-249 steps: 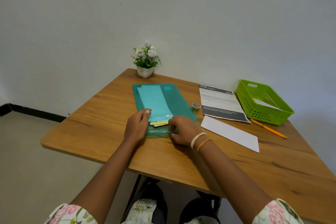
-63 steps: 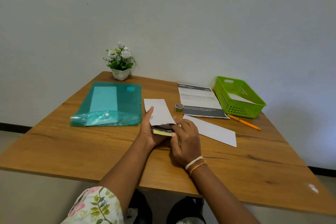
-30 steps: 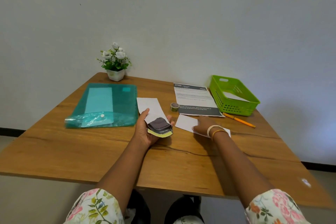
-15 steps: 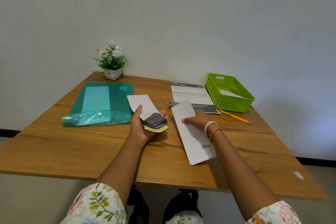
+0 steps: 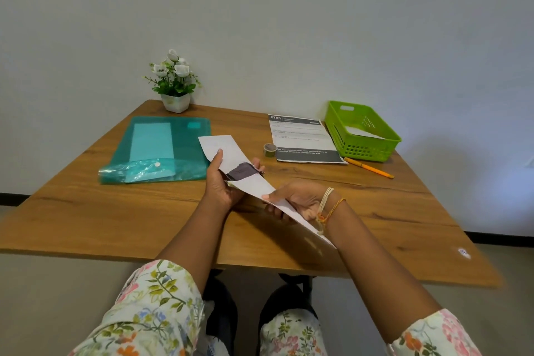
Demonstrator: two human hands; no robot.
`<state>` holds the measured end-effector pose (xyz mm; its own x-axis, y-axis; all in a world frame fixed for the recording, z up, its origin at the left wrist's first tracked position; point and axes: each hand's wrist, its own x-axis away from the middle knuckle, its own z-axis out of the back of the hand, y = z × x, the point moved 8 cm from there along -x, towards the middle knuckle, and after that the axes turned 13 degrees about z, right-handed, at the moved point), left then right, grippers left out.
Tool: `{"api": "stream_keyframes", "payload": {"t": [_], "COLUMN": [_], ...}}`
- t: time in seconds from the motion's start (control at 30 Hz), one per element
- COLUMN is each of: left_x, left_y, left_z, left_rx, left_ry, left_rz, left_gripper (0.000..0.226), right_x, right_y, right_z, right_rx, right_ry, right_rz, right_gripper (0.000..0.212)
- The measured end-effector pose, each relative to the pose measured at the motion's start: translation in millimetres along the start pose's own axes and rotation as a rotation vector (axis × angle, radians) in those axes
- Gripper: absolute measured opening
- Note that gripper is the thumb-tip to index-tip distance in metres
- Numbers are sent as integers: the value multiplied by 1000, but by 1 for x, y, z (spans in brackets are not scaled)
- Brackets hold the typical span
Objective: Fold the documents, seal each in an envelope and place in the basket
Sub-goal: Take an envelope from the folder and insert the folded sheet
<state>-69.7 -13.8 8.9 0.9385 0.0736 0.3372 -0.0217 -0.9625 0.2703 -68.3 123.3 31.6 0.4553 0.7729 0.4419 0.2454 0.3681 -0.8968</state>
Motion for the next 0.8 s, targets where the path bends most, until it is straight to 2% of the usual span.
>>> {"api": "stream_keyframes", "payload": {"t": [0.23,0.4,0.47,0.53,0.57,0.63,0.7,0.77,0.8], "left_x": [2,3,3,2,1,3,4,4,4], "left_y": [-5,-5,-5,-5,-4,-4,-5,-5,-5], "left_z": [2,2,3,5,7,6,3,4,4], "left_rx": [-111,-167,-190,-184,-179,-170,-176,-194,-194], "left_ry": [-6,-11,-13,-19,-18,-34,-57,-43,-38], "left_rz": [28,35,42,37,32,33,46,58,58], "left_gripper": [54,58,61,63,64,60,56,58,60], "right_x": [-7,-20,-25,-28,-25,-17,-8,-3,-3], "right_y": [12,7,5,2,1,4,8,8,6], "right_z": [-3,-18,-20,-22,-25,-29,-29,-28,-25], "right_rx": [-167,-249,-309,-403,-444,-380,-207,-123,-102], "right_ry": [166,244,266,218,170,64,-29,-35,18], "right_rz": [-15,57,86,96,76,-6,-60,-74,-55], "right_gripper": [7,4,26,47,51,45,30,20,20]}}
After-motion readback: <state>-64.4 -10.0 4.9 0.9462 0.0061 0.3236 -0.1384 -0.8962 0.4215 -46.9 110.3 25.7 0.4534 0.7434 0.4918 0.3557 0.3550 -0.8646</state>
